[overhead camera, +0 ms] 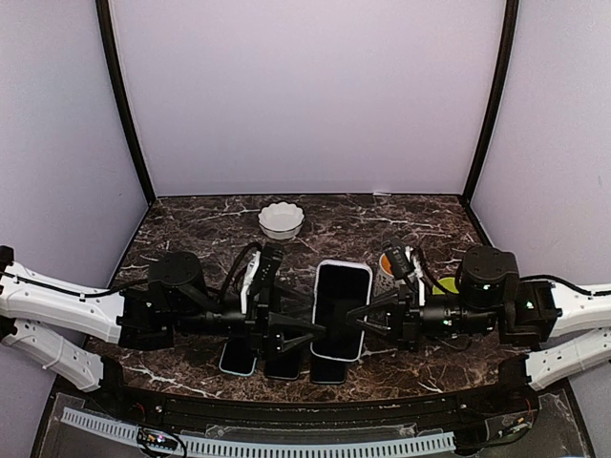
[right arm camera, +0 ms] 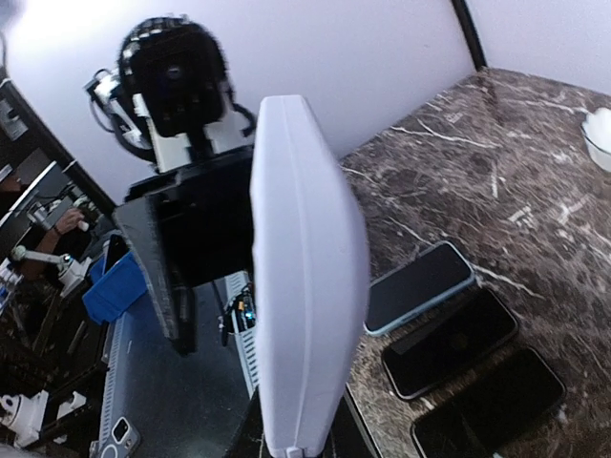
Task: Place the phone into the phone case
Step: Pass from the left arm to the right, then place the phone with the phone case at the center of the board.
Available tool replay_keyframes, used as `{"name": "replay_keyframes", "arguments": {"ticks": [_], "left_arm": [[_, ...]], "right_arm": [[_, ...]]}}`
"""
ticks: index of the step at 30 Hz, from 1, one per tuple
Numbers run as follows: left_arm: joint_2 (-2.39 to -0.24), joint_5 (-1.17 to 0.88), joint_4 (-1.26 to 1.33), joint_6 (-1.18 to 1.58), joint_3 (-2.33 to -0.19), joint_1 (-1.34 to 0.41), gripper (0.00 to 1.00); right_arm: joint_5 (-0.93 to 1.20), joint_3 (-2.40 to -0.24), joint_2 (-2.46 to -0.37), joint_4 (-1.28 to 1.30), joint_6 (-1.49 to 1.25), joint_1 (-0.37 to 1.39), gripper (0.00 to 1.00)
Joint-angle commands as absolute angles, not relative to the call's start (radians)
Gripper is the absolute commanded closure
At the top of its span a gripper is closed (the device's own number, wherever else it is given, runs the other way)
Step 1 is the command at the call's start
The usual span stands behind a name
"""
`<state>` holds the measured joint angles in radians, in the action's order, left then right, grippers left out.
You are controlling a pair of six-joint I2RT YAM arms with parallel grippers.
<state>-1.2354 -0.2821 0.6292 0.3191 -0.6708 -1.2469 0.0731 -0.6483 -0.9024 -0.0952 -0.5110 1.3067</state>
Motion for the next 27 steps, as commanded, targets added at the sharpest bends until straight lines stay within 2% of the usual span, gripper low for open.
{"name": "replay_keyframes", "arguments": {"ticks": [1,4,8,15,20,27], "left_arm": [[-1.172,-0.053,0.384,0.32,-0.693,-1.248,0.21],[-1.131,0.075,0.258,0.323,-0.69,-1.236,0.16],[-1.102,0.178,0.142,0.326,-0.708,-1.21,0.15],[-1.091,0.19,0.107,0.321,-0.719,-1.189,0.15],[-1.094,0.168,0.101,0.321,-0.715,-1.186,0.16],[-1.066,0.163,0.109,0.325,-0.689,-1.183,0.16]], "right_arm": [[0.015,-0.682,-0.857,0.151,-0.792,1.237,1.0],[0.101,-0.643,-0.854,0.298,-0.921,1.175,1.0],[0.267,-0.55,-0.858,0.318,-1.007,1.065,1.0],[0.465,-0.455,-0.971,0.255,-0.958,0.904,1.0],[0.563,-0.442,-1.09,0.155,-0.914,0.851,1.0],[0.549,-0.447,-1.173,0.2,-0.867,0.784,1.0]]}}
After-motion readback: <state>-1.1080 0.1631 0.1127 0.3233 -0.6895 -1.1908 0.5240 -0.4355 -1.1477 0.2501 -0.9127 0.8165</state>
